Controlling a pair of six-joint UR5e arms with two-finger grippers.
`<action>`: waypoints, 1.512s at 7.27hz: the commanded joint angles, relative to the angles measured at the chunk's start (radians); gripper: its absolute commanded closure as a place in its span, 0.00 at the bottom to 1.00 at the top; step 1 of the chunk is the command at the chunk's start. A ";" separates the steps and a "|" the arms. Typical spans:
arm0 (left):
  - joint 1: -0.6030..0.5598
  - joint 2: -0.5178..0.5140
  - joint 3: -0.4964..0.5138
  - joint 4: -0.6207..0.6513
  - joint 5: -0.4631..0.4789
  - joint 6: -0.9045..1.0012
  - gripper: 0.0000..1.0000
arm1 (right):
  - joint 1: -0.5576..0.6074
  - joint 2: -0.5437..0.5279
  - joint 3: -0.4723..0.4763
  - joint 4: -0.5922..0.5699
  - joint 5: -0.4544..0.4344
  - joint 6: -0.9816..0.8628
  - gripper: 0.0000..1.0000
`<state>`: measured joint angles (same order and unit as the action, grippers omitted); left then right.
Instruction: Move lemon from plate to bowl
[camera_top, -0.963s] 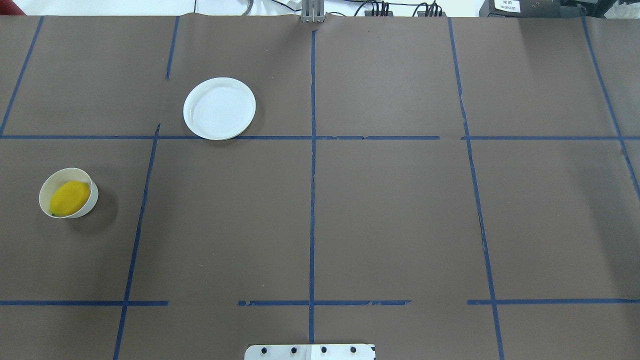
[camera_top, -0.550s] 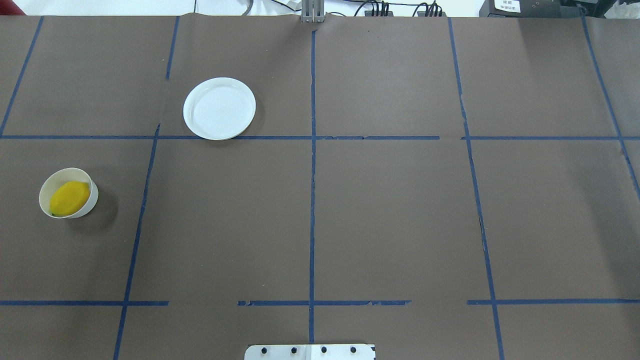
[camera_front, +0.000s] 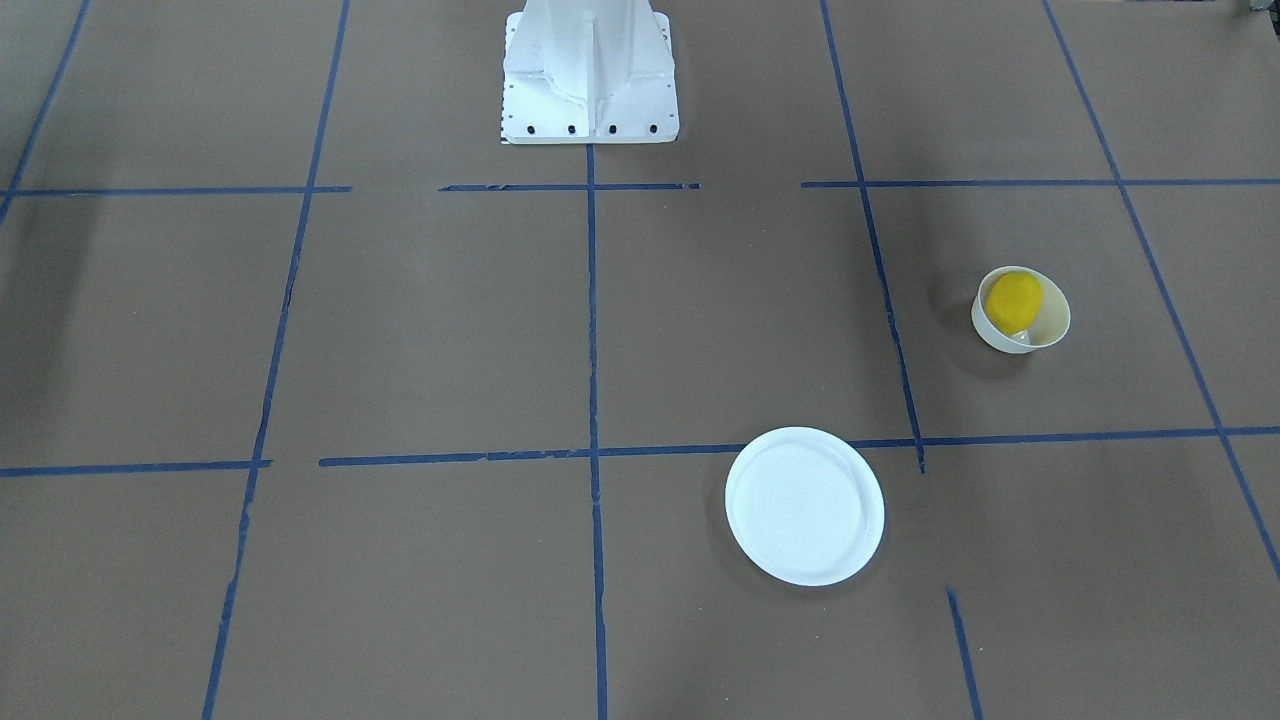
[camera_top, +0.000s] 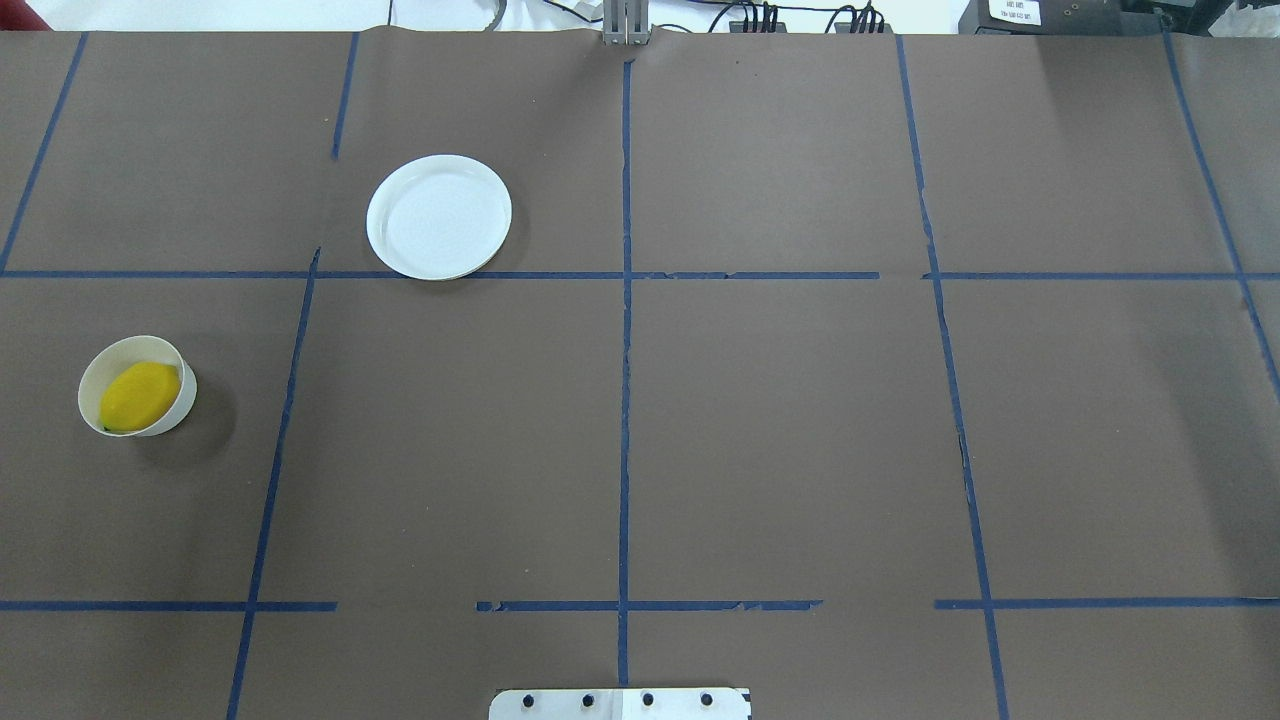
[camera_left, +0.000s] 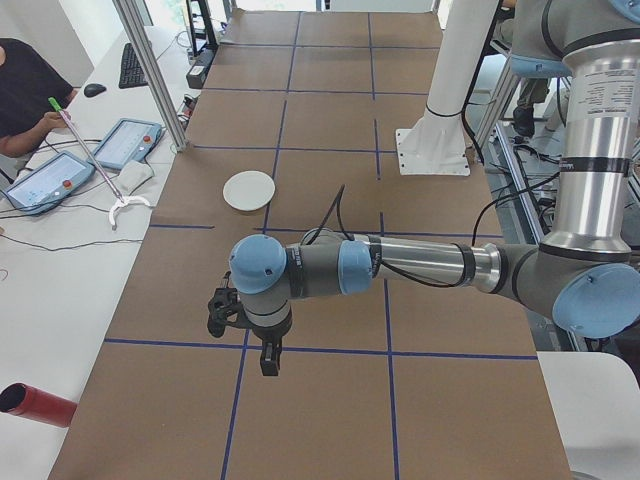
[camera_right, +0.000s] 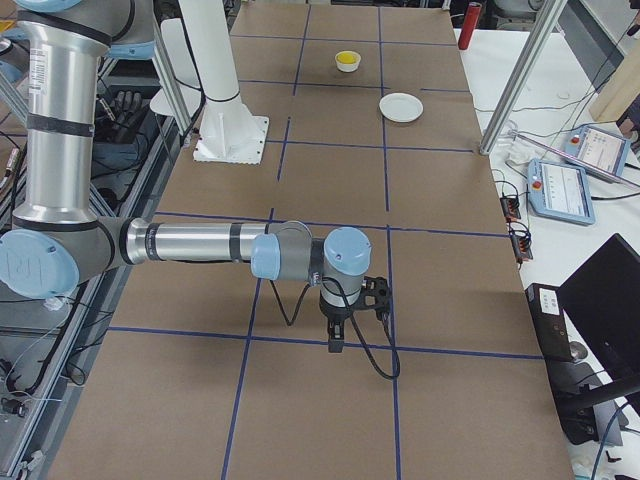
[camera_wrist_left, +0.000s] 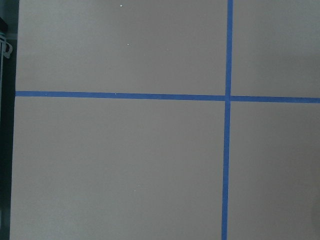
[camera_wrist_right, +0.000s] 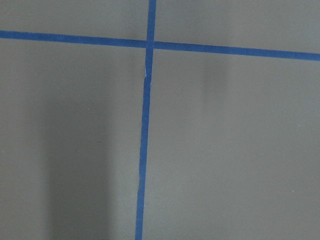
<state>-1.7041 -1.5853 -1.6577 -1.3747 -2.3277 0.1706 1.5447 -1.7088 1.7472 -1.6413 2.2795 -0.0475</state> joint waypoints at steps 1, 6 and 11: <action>0.017 0.008 -0.022 0.002 0.001 0.000 0.00 | 0.000 0.000 0.000 0.000 0.000 0.000 0.00; 0.017 0.016 -0.025 0.006 -0.002 0.004 0.00 | 0.000 0.000 0.000 0.000 0.000 0.000 0.00; 0.017 0.021 -0.025 0.003 -0.002 0.003 0.00 | 0.000 0.000 0.000 0.000 0.000 0.000 0.00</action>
<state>-1.6874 -1.5612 -1.6827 -1.3727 -2.3311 0.1739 1.5447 -1.7088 1.7472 -1.6414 2.2795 -0.0475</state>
